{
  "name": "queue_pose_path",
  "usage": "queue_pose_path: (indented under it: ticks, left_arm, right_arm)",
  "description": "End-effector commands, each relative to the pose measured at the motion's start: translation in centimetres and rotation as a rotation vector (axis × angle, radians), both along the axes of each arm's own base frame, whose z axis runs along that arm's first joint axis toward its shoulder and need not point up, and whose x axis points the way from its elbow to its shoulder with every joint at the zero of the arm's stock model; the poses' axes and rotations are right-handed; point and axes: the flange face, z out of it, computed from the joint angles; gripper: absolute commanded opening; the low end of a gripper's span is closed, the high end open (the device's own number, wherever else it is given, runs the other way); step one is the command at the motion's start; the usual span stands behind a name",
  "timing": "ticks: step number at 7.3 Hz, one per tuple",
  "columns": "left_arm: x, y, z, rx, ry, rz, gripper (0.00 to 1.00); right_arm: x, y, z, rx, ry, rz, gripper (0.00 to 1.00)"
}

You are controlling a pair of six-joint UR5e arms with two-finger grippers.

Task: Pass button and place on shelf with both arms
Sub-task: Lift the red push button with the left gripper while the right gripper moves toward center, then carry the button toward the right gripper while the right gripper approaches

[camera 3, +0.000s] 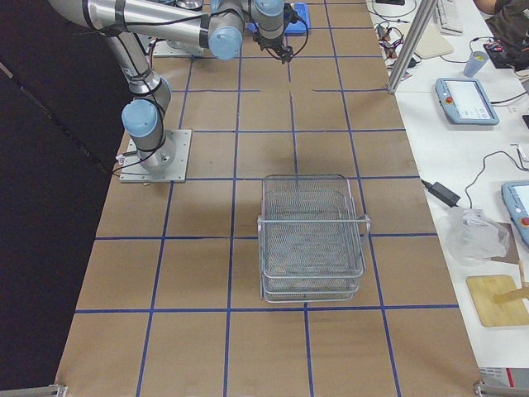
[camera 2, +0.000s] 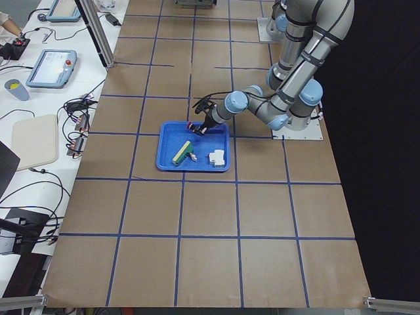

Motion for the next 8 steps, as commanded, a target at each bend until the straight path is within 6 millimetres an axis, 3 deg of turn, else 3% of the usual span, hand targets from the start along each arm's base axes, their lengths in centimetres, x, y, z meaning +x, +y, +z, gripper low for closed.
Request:
queue_pose_path:
  ticks: [1,3,5,6,8]
  left_arm:
    - [-7.1,-4.0,2.8,0.032,0.019,-0.211,0.00]
    - [-15.4,-7.2,6.4,0.107,0.037,-0.445,0.00]
    - [-21.0,-10.6,13.4,0.202,0.073,-0.573,0.00]
    - [-25.0,-11.6,16.1,0.223,0.071,-0.656,0.00]
    - [-31.5,-10.6,17.3,0.208,0.054,-0.771,0.00]
  right_arm:
    - [-0.3,0.0,-0.5,0.000,-0.010,-0.004,1.00]
    - [-0.3,0.2,-0.1,-0.005,-0.006,0.004,1.00]
    - [-0.4,-0.2,-0.2,-0.106,0.011,0.176,1.00]
    - [-0.5,-0.2,0.0,-0.172,0.032,0.292,1.00]
    - [-1.7,-0.5,-0.2,-0.205,-0.001,0.339,0.99]
